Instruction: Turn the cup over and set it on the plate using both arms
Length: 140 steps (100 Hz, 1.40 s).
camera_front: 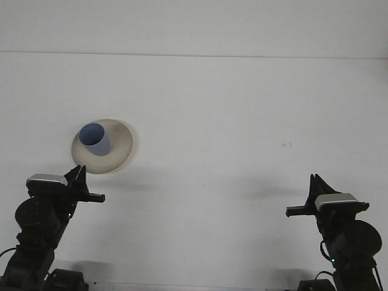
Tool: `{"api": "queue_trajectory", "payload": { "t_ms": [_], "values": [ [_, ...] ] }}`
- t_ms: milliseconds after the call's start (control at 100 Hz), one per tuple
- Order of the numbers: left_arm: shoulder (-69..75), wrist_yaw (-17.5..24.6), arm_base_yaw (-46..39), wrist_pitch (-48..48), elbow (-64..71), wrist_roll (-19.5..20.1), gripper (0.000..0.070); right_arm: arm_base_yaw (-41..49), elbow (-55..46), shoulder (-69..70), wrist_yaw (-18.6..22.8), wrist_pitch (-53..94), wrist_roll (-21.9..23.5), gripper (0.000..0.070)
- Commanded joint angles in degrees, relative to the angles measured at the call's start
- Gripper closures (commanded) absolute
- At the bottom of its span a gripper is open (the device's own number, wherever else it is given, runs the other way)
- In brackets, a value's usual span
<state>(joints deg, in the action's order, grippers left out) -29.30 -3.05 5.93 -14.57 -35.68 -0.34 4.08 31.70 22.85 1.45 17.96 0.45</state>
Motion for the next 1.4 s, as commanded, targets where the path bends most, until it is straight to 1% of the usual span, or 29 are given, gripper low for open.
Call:
{"api": "queue_trajectory", "payload": {
  "t_ms": [0,1210,1290,1390],
  "values": [
    [-0.20,0.04,0.20,0.50,-0.63,0.76,0.0691,0.09,0.48,0.07,0.04,-0.35,0.85,0.0700],
    [1.84,0.02,0.17,1.38,-0.61,1.01,0.0689,0.09,0.50,0.07,0.04,-1.92,0.85,0.0700],
    [2.36,-0.15,0.02,3.52,0.22,1.22,0.0689,0.09,0.50,0.07,0.04,-1.92,0.85,0.0700],
    [4.31,-0.15,0.02,9.81,4.20,1.22,0.0689,0.09,0.50,0.07,0.04,-1.92,0.85,0.0700]
  ]
}}
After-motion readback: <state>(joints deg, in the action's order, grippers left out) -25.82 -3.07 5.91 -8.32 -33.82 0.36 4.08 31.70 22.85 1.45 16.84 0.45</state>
